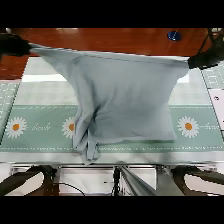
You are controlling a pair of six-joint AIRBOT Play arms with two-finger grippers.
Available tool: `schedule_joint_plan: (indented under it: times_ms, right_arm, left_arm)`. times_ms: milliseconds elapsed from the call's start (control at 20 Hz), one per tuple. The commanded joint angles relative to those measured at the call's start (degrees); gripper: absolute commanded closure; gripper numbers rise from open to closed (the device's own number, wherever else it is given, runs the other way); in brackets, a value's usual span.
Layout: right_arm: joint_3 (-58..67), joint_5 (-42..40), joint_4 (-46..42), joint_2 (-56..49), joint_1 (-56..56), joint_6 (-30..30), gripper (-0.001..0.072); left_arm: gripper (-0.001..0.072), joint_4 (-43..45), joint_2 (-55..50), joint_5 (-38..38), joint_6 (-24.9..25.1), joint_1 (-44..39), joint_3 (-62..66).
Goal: Fold the shirts.
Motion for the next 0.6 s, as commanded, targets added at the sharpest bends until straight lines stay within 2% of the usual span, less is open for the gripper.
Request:
schedule_joint_plan:
  times_ms: [0,150,350,550]
  right_arm:
    - [-0.3,-10.2,0.6,-3.4,-3.9,2.8,0.07]
    - [-0.3,-13.0,2.2,-3.4,-8.9,3.7,0.07]
    - [-0.3,-15.5,13.4,-3.5,-16.2,3.4,0.07]
    - [-0.3,-10.6,21.5,-5.9,-20.7,1.6,0.0701]
  left_arm:
    - [0.067,-1.7,-7.9,13.2,0.2,-3.6,-0.9]
    - [0.0669,-1.7,-13.1,16.9,0.2,-5.8,-0.9]
    - [0.0669,-1.7,-18.7,18.4,0.2,-9.1,-0.9]
    - [0.0669,-1.7,-22.5,18.3,0.1,-10.7,-0.9]
